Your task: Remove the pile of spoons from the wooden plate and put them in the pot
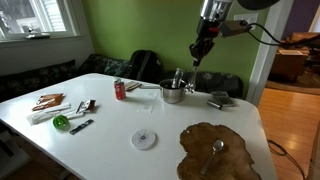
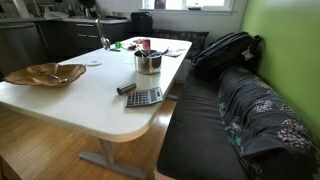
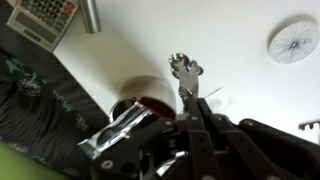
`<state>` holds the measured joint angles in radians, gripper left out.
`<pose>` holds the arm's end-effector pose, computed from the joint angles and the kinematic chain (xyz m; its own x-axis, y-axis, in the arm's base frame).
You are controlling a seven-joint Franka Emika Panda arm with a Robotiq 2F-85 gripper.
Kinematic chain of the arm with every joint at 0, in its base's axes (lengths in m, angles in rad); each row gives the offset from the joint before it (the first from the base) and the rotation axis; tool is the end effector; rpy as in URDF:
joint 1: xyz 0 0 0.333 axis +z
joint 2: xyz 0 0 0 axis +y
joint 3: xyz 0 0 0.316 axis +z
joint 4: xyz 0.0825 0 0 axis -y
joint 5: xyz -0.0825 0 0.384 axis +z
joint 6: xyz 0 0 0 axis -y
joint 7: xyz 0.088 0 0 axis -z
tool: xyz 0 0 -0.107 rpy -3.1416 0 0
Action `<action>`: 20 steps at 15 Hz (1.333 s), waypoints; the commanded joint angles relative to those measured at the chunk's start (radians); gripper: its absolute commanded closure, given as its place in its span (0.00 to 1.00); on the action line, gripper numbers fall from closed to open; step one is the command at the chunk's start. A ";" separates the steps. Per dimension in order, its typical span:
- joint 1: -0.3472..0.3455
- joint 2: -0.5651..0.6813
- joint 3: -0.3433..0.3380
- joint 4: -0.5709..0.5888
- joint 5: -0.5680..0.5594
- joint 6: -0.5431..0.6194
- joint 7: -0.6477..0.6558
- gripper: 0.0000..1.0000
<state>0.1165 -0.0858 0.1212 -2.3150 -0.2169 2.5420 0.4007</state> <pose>0.5103 0.1269 0.4099 0.9414 0.0076 0.3373 -0.0109 -0.9985 0.0529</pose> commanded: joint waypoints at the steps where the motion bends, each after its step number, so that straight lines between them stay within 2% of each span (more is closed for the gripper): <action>1: -0.037 0.001 -0.007 0.021 -0.015 -0.002 0.017 0.96; 4: -0.074 0.016 -0.031 0.046 -0.043 -0.002 0.045 0.99; 6: -0.082 0.072 -0.032 0.082 -0.079 0.018 0.114 0.99; 9: -0.083 0.221 -0.050 0.232 -0.125 0.065 0.138 0.99; 13: -0.028 0.423 -0.103 0.466 -0.139 0.049 0.139 0.99; 14: -0.043 0.474 -0.085 0.528 -0.155 0.038 0.155 0.99; 15: 0.006 0.518 -0.135 0.585 -0.133 0.029 0.140 0.99; 20: 0.076 0.689 -0.220 0.807 -0.097 -0.005 0.140 0.99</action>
<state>0.1470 0.5036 -0.0464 -1.6534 -0.3326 2.5849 0.5293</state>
